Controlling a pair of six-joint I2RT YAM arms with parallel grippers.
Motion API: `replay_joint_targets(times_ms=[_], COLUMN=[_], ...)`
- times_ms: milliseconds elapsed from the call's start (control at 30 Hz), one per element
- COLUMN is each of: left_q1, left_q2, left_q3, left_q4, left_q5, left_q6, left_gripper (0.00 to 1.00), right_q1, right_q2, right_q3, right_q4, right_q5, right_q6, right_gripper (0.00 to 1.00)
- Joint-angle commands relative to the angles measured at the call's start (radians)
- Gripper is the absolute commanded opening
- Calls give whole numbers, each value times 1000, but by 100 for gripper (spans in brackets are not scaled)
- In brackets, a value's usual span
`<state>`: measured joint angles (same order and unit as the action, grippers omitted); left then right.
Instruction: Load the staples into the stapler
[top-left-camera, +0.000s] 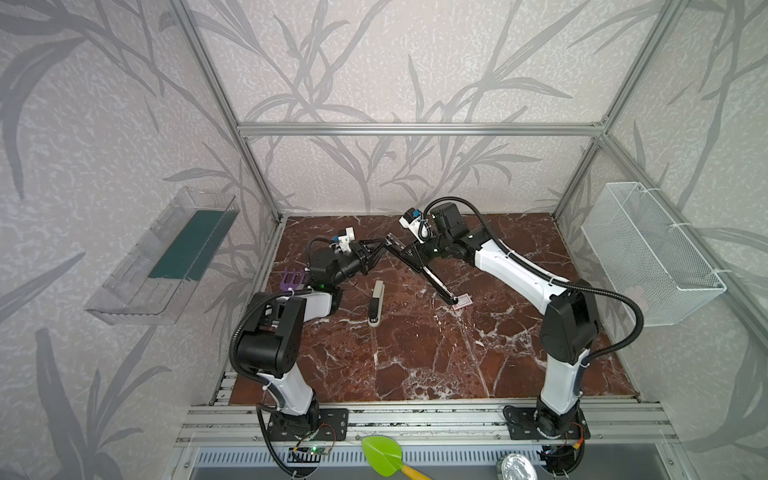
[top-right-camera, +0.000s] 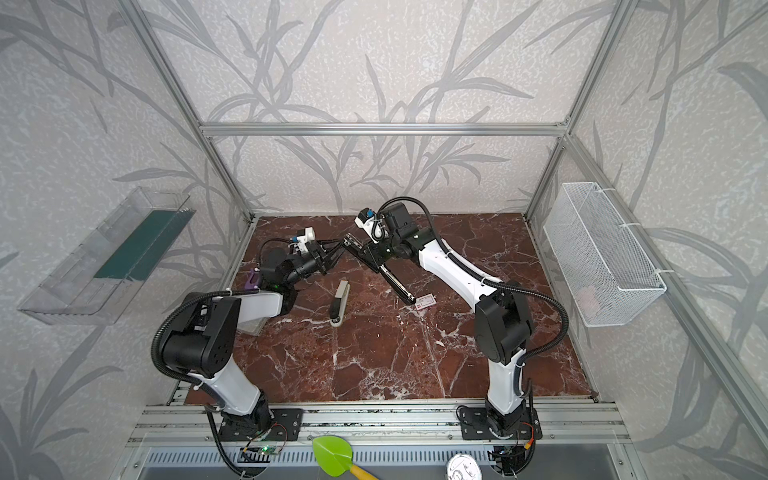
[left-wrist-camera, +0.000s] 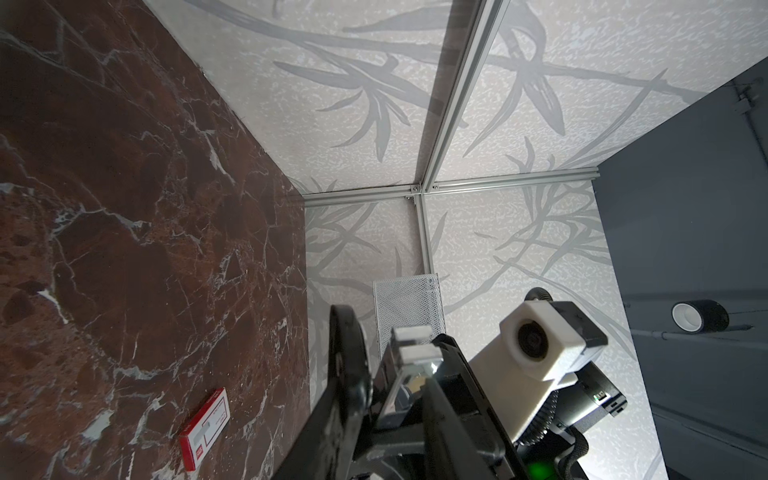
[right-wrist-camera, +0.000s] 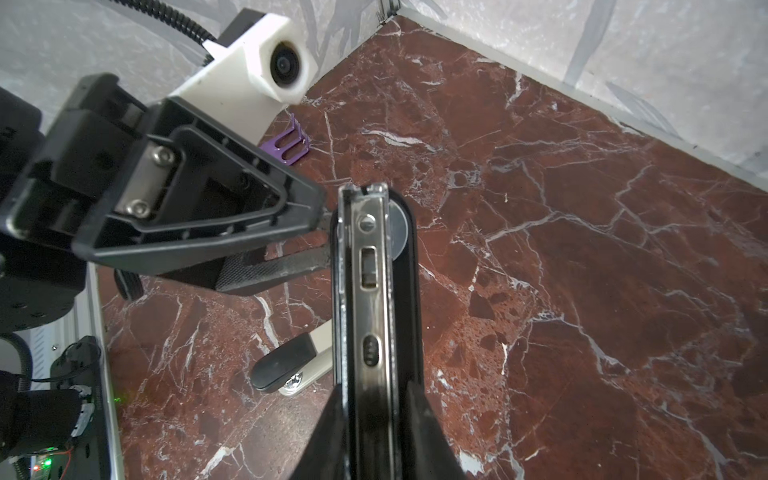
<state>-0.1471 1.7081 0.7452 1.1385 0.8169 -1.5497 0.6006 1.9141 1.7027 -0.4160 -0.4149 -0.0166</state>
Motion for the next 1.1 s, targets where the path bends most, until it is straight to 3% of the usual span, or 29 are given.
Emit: replay_joint_targets(times_ms=[0,267,700,833,1067], left_q1=[11,53,83,84,89], left_q2=[-1,-29,-196,-224,-234], left_q3=[-12,-80,-90,-87,-107], left_q4=[50,4,-393,-480,-484], left_q5=[4,-22,-33,-41,-41], left_q6=[-27,-17,208,258,255], left_gripper=[36,39,41,41,41], right_q1=[-4,-5,-4,9,47], right_q2=[26,177,376,471,657], right_q3=[46,183,342,451,719], right_q4=[7,-33,-44,-93,-258], right_q5=[69,168,200,247,300], right_q6=[-23,-70,-108,-83,-85], right_gripper=[5,4,3,3,4])
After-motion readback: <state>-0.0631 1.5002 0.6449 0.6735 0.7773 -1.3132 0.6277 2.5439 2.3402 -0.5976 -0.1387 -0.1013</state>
